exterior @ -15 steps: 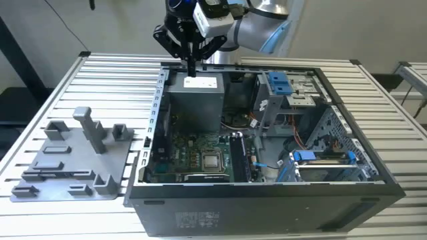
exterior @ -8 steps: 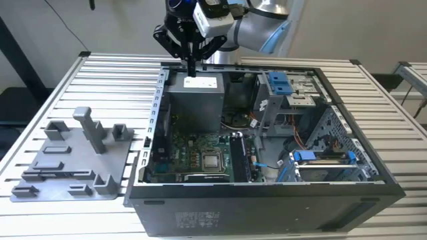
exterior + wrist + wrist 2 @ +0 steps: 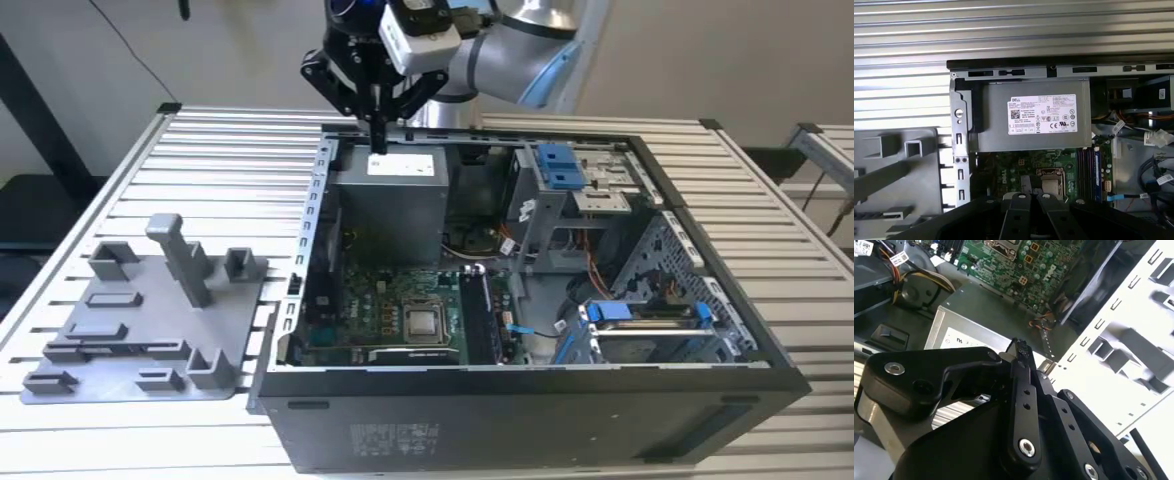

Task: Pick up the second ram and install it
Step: 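Reach for the second ram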

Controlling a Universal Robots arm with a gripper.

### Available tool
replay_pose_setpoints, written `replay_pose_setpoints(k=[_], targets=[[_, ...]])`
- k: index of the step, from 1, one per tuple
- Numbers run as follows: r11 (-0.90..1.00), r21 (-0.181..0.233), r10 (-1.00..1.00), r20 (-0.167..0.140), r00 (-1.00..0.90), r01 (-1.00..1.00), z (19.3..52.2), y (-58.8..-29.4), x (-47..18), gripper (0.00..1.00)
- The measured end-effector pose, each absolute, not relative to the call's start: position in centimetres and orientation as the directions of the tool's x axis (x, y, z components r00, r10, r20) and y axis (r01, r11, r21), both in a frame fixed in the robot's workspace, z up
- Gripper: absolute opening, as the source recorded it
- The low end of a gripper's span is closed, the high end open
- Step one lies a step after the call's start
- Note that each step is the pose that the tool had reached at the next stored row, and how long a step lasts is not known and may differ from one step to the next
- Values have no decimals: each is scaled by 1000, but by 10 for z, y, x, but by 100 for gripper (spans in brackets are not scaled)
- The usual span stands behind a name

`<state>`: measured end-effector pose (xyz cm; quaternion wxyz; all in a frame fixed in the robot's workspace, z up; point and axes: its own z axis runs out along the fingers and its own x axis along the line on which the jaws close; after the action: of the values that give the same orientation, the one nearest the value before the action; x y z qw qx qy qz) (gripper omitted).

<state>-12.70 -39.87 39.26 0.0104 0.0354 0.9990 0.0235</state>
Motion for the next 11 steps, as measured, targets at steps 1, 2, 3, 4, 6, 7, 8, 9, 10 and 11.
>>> replay_pose_setpoints(k=[1, 2, 3, 4, 6, 7, 8, 9, 10, 11], targets=[[996, 48, 71, -19, -997, 70, 393, -399, -129, 11], [996, 48, 71, -19, -997, 70, 393, -399, -131, 11], [996, 48, 71, -19, -997, 70, 393, -399, -134, 11], [996, 48, 71, -19, -997, 70, 393, -399, -136, 11], [996, 48, 70, -19, -997, 69, 393, -399, -143, 11], [996, 48, 70, -19, -997, 69, 393, -399, -146, 11], [997, 48, 69, -19, -997, 69, 393, -399, -149, 11], [997, 48, 69, -19, -997, 68, 393, -399, -152, 11], [997, 48, 69, -19, -997, 68, 393, -399, -155, 11], [997, 48, 69, -19, -997, 68, 393, -399, -158, 11]])
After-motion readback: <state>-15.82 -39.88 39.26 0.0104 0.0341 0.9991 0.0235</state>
